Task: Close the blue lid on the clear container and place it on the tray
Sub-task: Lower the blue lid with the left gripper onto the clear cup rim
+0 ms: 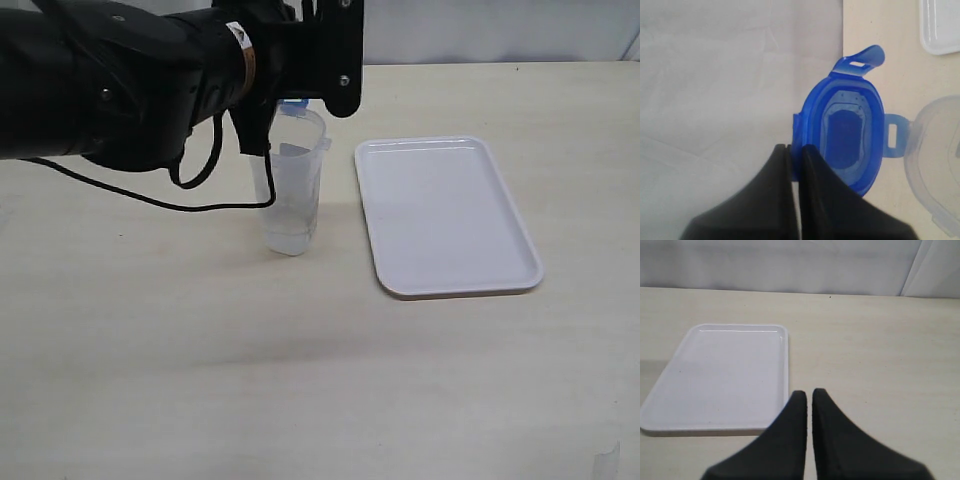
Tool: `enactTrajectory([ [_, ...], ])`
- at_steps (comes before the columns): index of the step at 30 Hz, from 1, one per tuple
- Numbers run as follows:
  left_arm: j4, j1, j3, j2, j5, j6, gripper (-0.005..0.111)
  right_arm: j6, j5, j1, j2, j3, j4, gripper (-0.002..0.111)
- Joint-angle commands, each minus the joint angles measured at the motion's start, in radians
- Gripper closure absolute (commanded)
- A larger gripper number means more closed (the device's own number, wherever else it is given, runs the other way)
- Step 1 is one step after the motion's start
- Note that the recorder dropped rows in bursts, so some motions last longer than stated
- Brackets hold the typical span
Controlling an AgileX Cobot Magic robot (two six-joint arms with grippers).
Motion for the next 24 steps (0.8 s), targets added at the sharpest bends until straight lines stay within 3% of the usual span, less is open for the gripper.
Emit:
enactTrajectory([
  [1,-0.007,-0.008,0.003,-0.002,0.033,-0.006,0.107,-0.001,-0.005,-0.006,-0.005,0.002,0.001,0.104],
  [11,-0.046,-0.025,0.003,-0.002,0.043,-0.006,0.107,-0.001,-0.005,-0.006,-0.005,0.002,0.001,0.104],
  [24,-0.026,-0.025,0.091,-0.002,0.041,-0.007,0.107,-0.001,-0.005,-0.006,-0.005,0.002,0.001,0.104],
])
